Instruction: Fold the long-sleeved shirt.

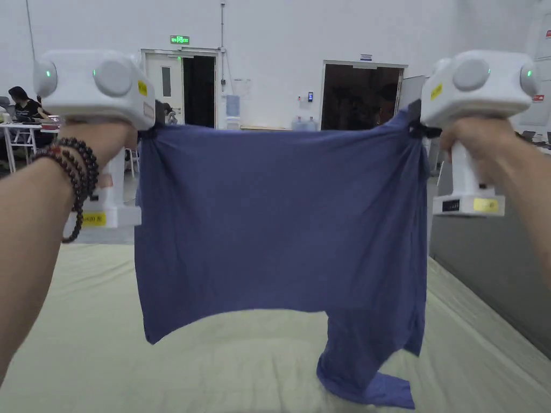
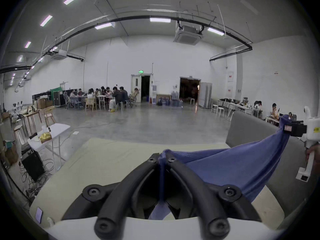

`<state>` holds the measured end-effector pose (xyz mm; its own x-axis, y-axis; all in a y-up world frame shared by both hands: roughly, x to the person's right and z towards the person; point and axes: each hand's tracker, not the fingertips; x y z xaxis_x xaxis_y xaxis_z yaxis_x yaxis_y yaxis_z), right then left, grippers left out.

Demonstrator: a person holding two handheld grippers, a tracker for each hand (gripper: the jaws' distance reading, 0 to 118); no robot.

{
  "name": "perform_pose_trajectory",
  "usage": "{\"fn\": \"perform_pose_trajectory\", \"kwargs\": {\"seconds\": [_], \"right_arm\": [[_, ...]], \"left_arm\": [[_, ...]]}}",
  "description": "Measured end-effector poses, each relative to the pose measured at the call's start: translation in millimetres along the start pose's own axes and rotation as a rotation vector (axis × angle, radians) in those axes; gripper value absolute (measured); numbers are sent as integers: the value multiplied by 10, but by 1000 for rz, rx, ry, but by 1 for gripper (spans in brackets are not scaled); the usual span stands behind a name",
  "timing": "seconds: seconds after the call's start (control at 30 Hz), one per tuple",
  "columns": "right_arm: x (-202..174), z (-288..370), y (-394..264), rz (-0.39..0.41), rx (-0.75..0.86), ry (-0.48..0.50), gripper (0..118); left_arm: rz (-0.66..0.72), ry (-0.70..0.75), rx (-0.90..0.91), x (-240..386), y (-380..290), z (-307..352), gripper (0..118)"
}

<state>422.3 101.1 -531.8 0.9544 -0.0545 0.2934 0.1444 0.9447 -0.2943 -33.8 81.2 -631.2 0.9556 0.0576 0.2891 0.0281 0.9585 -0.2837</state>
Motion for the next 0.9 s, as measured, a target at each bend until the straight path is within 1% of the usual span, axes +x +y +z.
{"fn": "perform_pose_trajectory", "kwargs": {"seconds": [0.03,0.07,0.13,0.2,0.33,0.43,0.53,0.6,0.63,0.77,0.83,0.9], "right_arm": [[33,-45,-151,-7,-3,1,1],[71,-119,-336,-13,-17,10,1],[131,-251,-630,-31,-71,9,1],[187,-299,-903,-50,-104,21,1],[265,-163,-1195,-47,-131,31,1],[276,197,-1332,-9,-102,64,1],[233,633,-1548,89,-89,102,1],[211,951,-1778,172,-89,114,1],[210,1082,-1889,191,-85,115,1],[266,1714,-2604,196,-125,172,1],[298,1982,-3034,213,-213,209,1],[326,2219,-3521,244,-324,241,1]], "left_arm": [[-1,-2,-45,3,-141,-60,0],[-15,-6,-31,17,-309,-128,0],[-45,0,-103,60,-621,-208,0],[-37,2,-114,60,-862,-253,0],[-14,-34,-139,29,-1140,-74,0],[-28,-62,-126,-3,-1239,258,0],[-57,-98,-99,-70,-1433,635,0],[-102,-118,-109,-115,-1672,929,0],[-123,-121,-113,-148,-1789,1041,0],[-146,-159,-188,-290,-2546,1683,0],[-157,-177,-257,-344,-2992,1991,0],[-137,-169,-353,-419,-3480,2264,0]]}}
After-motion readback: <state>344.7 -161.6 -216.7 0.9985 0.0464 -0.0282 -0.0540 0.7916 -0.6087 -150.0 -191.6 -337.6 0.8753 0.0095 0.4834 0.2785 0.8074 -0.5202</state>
